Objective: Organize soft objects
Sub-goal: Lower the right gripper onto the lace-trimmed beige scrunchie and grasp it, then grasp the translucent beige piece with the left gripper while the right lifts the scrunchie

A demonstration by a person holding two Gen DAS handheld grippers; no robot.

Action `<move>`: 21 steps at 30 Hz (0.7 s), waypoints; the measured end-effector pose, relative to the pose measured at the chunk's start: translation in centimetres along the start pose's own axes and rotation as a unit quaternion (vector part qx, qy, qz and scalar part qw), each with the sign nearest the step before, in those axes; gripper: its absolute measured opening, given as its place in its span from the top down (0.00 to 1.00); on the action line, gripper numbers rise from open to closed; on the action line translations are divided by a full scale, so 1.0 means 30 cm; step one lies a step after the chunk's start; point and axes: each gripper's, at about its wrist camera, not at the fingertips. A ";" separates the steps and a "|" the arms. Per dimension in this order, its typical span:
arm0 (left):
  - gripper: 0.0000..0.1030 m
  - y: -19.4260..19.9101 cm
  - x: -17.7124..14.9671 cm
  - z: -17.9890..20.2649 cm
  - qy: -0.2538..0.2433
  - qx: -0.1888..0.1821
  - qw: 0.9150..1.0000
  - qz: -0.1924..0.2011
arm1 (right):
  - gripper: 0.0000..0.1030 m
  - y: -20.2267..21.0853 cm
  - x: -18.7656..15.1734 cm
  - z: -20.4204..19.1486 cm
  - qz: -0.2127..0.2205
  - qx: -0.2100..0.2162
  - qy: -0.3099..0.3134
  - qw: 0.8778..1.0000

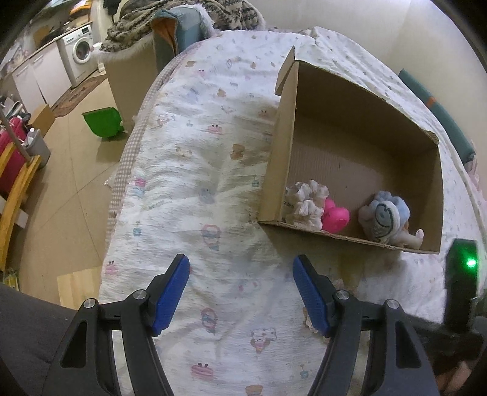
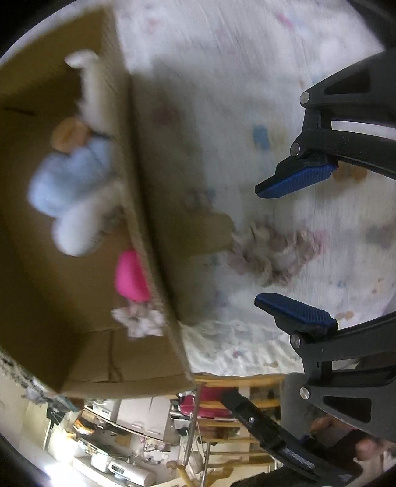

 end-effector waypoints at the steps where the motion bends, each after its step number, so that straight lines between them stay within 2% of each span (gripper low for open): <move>1: 0.34 -0.002 -0.001 0.001 0.000 -0.001 1.000 -0.001 | 0.33 -0.023 -0.001 -0.013 -0.002 -0.007 0.003 1.000; 5: 0.34 -0.008 -0.002 0.003 -0.004 0.003 1.000 -0.004 | 0.33 -0.093 -0.002 -0.099 0.005 -0.081 0.016 0.997; 8: 0.34 -0.012 -0.005 0.002 -0.005 0.002 1.000 -0.008 | 0.35 -0.117 -0.010 -0.127 0.015 -0.112 0.018 0.993; 10: 0.34 -0.014 -0.004 0.000 -0.003 -0.001 1.000 -0.011 | 0.53 -0.132 -0.020 -0.138 0.017 -0.143 0.026 0.989; 11: 0.34 -0.016 -0.004 0.000 -0.002 -0.002 1.000 -0.012 | 0.56 -0.133 -0.021 -0.136 0.018 -0.148 0.029 0.988; 13: 0.34 -0.018 -0.002 0.002 0.000 -0.006 1.000 -0.015 | 0.72 -0.128 -0.023 -0.122 0.015 -0.152 0.029 0.988; 15: 0.34 -0.019 -0.002 0.005 -0.002 -0.007 1.000 -0.016 | 0.82 -0.120 -0.025 -0.106 0.009 -0.148 0.027 0.989; 21: 0.34 -0.037 -0.013 0.017 -0.012 -0.010 0.999 -0.029 | 0.84 -0.046 -0.055 -0.067 -0.008 -0.143 0.025 0.989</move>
Point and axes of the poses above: each gripper's, at about its wrist camera, not at the fingertips, and y roughly against the way its jaws point, z to its right, x to its top, and after that the axes turned 11 degrees about -z, right-handed
